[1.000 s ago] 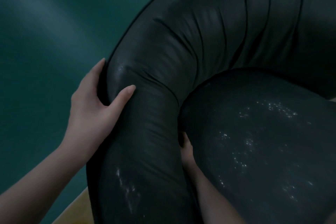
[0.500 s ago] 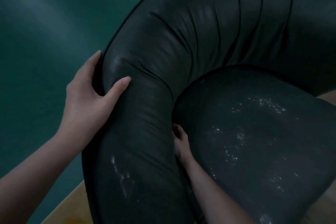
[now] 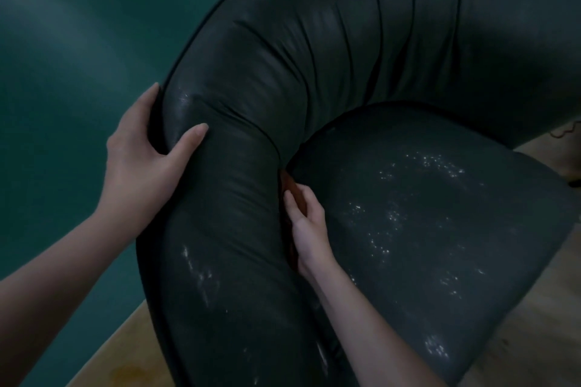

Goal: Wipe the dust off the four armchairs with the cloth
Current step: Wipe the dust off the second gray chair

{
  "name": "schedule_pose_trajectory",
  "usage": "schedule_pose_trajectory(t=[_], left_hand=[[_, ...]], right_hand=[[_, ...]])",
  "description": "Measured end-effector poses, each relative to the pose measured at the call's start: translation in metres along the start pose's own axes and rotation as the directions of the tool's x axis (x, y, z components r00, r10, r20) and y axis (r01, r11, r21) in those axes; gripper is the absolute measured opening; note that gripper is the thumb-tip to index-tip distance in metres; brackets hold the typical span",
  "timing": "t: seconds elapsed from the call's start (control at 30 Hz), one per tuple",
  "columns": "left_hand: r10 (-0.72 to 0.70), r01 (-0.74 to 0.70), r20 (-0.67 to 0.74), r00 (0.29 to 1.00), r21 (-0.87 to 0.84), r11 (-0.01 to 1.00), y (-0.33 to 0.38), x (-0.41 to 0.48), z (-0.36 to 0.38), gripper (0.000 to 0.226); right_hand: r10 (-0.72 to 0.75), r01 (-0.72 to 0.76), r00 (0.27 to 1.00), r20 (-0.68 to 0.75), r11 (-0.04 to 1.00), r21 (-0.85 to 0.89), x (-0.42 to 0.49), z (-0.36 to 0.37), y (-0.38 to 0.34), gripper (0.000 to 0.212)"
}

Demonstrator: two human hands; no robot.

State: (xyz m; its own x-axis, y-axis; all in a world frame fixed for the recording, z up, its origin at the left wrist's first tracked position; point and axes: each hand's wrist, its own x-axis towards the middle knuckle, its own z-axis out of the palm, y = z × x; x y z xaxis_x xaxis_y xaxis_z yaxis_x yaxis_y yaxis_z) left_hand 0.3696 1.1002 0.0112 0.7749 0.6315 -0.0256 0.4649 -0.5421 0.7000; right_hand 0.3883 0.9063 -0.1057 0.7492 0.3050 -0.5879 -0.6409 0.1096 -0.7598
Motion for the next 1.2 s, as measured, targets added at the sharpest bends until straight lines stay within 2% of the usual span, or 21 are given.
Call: schedule_pose_trajectory(t=[0.2,0.43,0.53,0.67,0.77,0.83,0.9,0.93,1.0,1.07,1.13,1.2], left_hand=[[-0.016,0.016,0.014,1.000,-0.021,1.000,0.002,-0.001,-0.001,0.075],[-0.009,0.009,0.019,1.000,-0.014,1.000,0.002,0.000,0.000,0.076],[-0.002,0.002,0.020,1.000,-0.016,1.000,0.001,0.000,-0.001,0.075],[-0.002,0.002,0.024,1.000,-0.014,1.000,0.003,0.000,-0.002,0.076],[-0.005,0.005,0.033,0.999,-0.008,1.000,0.004,-0.001,-0.002,0.076],[-0.004,0.005,0.037,0.999,-0.019,1.000,0.004,-0.001,-0.003,0.076],[-0.007,0.009,0.049,0.999,-0.036,0.999,0.003,-0.001,-0.004,0.077],[-0.006,0.008,0.054,0.999,-0.043,0.999,0.003,-0.001,-0.005,0.078],[-0.003,0.006,0.058,0.998,-0.058,0.998,0.004,-0.001,-0.005,0.078],[-0.006,0.011,0.068,0.998,-0.074,0.997,0.005,-0.001,-0.006,0.078],[-0.005,0.011,0.068,0.998,-0.089,0.996,0.004,-0.001,-0.006,0.079],[0.003,0.005,0.069,0.998,-0.109,0.994,0.003,-0.001,-0.005,0.080]], right_hand=[[-0.102,0.102,0.995,-0.014,0.994,-0.024,-0.015,0.002,-0.014,0.015],[-0.305,0.291,0.952,-0.020,0.924,-0.250,-0.033,0.007,-0.022,0.018],[-0.426,0.402,0.904,0.022,0.834,-0.377,-0.042,0.012,-0.027,0.022],[-0.585,0.559,0.800,0.138,0.639,-0.529,-0.059,0.024,-0.037,0.026],[-0.609,0.662,0.723,0.325,0.477,-0.579,-0.080,0.035,-0.041,0.024],[-0.588,0.706,0.688,0.426,0.406,-0.580,-0.090,0.040,-0.041,0.023],[-0.612,0.716,0.676,0.410,0.417,-0.560,-0.090,0.037,-0.042,0.024],[-0.651,0.702,0.677,0.345,0.427,-0.571,-0.085,0.033,-0.043,0.024],[-0.714,0.617,0.689,0.124,0.489,-0.617,-0.073,0.025,-0.045,0.024],[-0.663,0.509,0.747,-0.048,0.617,-0.600,-0.063,0.025,-0.047,0.024],[-0.593,0.456,0.804,-0.042,0.660,-0.597,-0.061,0.030,-0.042,0.024],[-0.624,0.489,0.781,0.013,0.599,-0.634,-0.069,0.035,-0.038,0.024]])
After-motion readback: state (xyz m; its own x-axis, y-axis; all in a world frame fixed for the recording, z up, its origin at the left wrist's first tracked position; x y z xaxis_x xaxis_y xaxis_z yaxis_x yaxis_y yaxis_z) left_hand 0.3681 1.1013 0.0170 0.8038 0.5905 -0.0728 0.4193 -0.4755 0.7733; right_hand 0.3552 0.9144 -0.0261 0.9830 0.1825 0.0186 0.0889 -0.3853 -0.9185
